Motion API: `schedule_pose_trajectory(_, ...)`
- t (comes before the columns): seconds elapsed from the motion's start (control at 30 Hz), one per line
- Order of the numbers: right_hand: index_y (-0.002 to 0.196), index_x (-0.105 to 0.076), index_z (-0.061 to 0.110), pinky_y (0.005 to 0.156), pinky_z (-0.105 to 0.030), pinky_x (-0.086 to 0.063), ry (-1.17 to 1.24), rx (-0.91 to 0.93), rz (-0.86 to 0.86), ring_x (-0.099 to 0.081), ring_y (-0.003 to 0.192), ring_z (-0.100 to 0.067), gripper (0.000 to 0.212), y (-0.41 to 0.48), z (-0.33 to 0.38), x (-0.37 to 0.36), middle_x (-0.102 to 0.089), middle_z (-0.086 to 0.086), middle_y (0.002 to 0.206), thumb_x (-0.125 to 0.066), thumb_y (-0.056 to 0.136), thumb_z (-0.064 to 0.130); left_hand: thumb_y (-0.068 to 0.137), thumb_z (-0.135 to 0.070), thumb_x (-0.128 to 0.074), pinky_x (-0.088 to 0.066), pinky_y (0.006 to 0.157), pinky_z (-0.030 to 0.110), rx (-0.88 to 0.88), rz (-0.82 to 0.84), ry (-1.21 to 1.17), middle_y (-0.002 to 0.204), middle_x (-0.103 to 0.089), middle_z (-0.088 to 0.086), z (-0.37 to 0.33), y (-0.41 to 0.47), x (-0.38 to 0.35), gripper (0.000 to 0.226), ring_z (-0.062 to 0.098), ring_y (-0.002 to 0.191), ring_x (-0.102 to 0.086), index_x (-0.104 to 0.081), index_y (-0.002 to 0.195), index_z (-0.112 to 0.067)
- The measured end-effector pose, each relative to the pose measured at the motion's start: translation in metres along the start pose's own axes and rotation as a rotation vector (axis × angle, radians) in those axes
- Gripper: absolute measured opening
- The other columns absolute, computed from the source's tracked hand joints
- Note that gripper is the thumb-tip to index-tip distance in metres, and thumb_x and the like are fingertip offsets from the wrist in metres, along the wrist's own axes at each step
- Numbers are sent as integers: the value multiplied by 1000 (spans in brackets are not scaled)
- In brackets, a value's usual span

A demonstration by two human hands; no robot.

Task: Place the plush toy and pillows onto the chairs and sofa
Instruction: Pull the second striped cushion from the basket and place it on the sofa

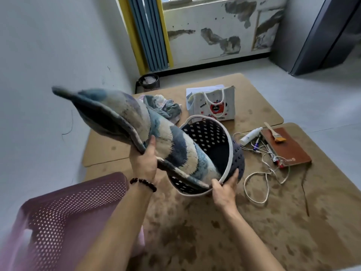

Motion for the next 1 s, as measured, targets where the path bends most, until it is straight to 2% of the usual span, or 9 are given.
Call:
schedule_pose_trajectory(0.1, 154, -29, 7, 110, -41, -39, -39, -95, 66, -50, 132, -36, 77, 4, 3, -4, -52, -23, 145, -54, 89, 41, 83, -15, -76, -52, 103, 49, -175, 69, -128, 119, -73, 1, -48, -1, 4, 30, 26, 117, -67, -70, 111, -27)
schedule_pose_trajectory(0.17, 114, -63, 10, 96, -47, -52, -43, -108, 87, -66, 101, -38, 49, 10, -4, -15, -72, -18, 107, -50, 83, 47, 85, -9, -71, -53, 102, 48, -246, 126, -183, 125, -70, 8, -74, -6, 5, 36, 31, 122, -64, -67, 119, -21)
schedule_pose_trajectory(0.3, 84, -69, 3, 71, -57, -63, 83, -172, 208, -74, 73, -43, 52, 31, -47, -47, -76, -17, 80, -44, 72, 47, 85, -6, -69, -55, 95, 36, -326, 174, -183, 119, -72, -2, -102, -25, 3, 39, 22, 118, -66, -64, 121, -19)
schedule_pose_trajectory(0.4, 90, -68, 0, 72, -53, -63, 32, -181, 192, -74, 78, -44, 51, 11, -45, -32, -76, -23, 91, -44, 75, 43, 84, -5, -68, -55, 95, 34, -361, 182, -176, 112, -75, -11, -117, -28, 6, 36, 17, 115, -67, -65, 117, -21)
schedule_pose_trajectory(0.5, 116, -57, 7, 78, -40, -59, -123, -115, 72, -68, 99, -39, 43, 10, -42, -5, -68, -16, 106, -49, 83, 34, 87, -6, -69, -50, 104, 53, -371, 170, -234, 128, -69, 10, -131, -18, 13, 41, 31, 124, -62, -61, 127, -8)
schedule_pose_trajectory(0.67, 122, -39, 28, 94, -51, -57, -361, -63, 225, -67, 107, -40, 55, 5, -41, 1, -64, -17, 128, -46, 72, 48, 95, -5, -61, -50, 104, 50, -379, 204, -276, 136, -63, 13, -152, -10, 10, 42, 32, 128, -60, -53, 136, -4)
schedule_pose_trajectory(0.77, 161, 3, 15, 122, -46, -22, -594, 37, 237, -19, 155, -38, 101, 8, -13, 11, 2, -21, 169, -50, 92, 67, 98, -3, -55, -51, 102, 41, -400, 273, -246, 129, -68, 1, -154, -16, 6, 43, 26, 128, -60, -48, 140, -5)
schedule_pose_trajectory(0.87, 162, 7, 22, 125, -41, -4, -242, 312, 184, 7, 158, -20, 113, 12, 77, 26, 15, -5, 170, -46, 83, 82, 95, -5, -56, -51, 101, 38, -383, 346, -219, 127, -70, -4, -153, -26, -1, 40, 25, 129, -59, -53, 134, -13)
schedule_pose_trajectory(1.0, 162, -3, 30, 124, -45, -18, 232, 600, 321, -18, 156, -19, 119, 25, 185, 36, -14, 0, 171, -47, 72, 92, 92, -7, -59, -53, 96, 34, -357, 363, -248, 125, -72, 0, -163, -40, -5, 34, 23, 123, -64, -68, 122, -19)
Point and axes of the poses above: each hand's wrist, its own y-axis towards the middle knuckle, its own x-axis out of the back of the hand, z = x × y, the point moved 6 cm from there along y, towards the middle knuckle
